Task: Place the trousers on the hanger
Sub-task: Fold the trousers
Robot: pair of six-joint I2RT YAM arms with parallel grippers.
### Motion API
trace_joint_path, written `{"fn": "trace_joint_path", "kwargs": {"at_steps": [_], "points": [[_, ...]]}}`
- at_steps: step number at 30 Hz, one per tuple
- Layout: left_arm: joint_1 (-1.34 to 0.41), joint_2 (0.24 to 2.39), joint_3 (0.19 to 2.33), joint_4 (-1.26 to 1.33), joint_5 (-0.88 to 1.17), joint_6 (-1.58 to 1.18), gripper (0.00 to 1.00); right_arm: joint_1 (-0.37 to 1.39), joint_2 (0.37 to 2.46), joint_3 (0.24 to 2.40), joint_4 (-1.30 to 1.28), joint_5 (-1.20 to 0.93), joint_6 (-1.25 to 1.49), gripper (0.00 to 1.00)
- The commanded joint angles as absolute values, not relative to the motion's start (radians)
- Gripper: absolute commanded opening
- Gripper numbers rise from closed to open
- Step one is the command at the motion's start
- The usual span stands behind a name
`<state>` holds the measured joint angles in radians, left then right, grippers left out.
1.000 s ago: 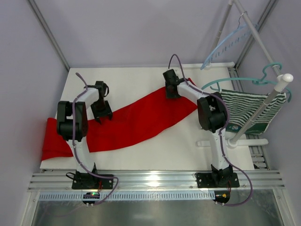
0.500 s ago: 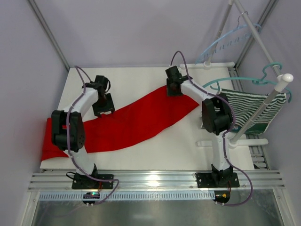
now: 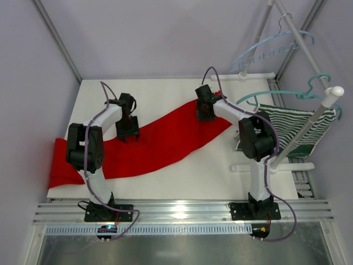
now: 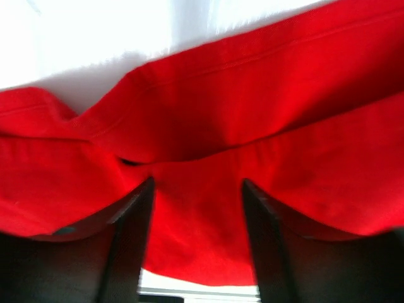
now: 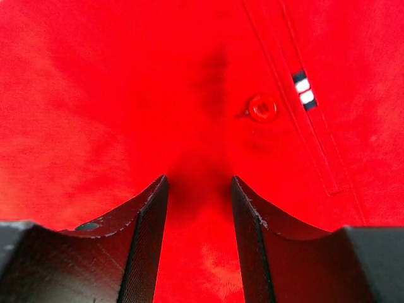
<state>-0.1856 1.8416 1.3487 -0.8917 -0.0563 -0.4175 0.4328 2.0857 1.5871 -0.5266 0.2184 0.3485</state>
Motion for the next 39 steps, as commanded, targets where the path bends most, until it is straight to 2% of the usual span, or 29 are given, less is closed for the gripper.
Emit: {"fn": "trace_joint_path", "kwargs": {"at_steps": [1, 3, 4, 5, 7, 12, 15, 19, 25, 34, 39], "points": [[-0.181, 1.865, 1.321, -0.884, -0.003, -0.402, 0.55, 0.439, 2.071, 1.546, -0.474, 0.244, 0.368, 0.48], [-0.181, 1.874, 1.315, -0.879, 0.023, -0.402, 0.45, 0.437, 2.074, 1.517, -0.456, 0.248, 0.371, 0.48], [-0.181, 1.878, 1.318, -0.882, 0.026, -0.405, 0.27, 0.437, 2.075, 1.511, -0.451, 0.253, 0.373, 0.48], [-0.179, 1.882, 1.324, -0.888, 0.023, -0.408, 0.15, 0.437, 2.071, 1.497, -0.446, 0.253, 0.373, 0.48], [-0.175, 1.882, 1.335, -0.896, 0.015, -0.416, 0.0, 0.437, 2.068, 1.49, -0.434, 0.259, 0.374, 0.48], [-0.173, 1.852, 1.414, -0.946, -0.063, -0.456, 0.0, 0.433, 2.063, 1.474, -0.419, 0.291, 0.376, 0.48], [-0.173, 1.824, 1.456, -0.976, -0.179, -0.471, 0.0, 0.426, 2.069, 1.471, -0.417, 0.293, 0.377, 0.48], [-0.17, 1.838, 1.479, -1.019, -0.3, -0.474, 0.07, 0.417, 2.082, 1.473, -0.414, 0.288, 0.373, 0.48], [-0.163, 1.878, 1.509, -1.031, -0.305, -0.469, 0.08, 0.407, 2.088, 1.46, -0.405, 0.285, 0.365, 0.48], [-0.161, 1.966, 1.589, -1.023, -0.477, -0.437, 0.01, 0.402, 2.082, 1.437, -0.391, 0.287, 0.353, 0.48], [-0.155, 2.071, 1.591, -1.022, -0.532, -0.419, 0.03, 0.402, 2.074, 1.434, -0.397, 0.298, 0.33, 0.48]]}}
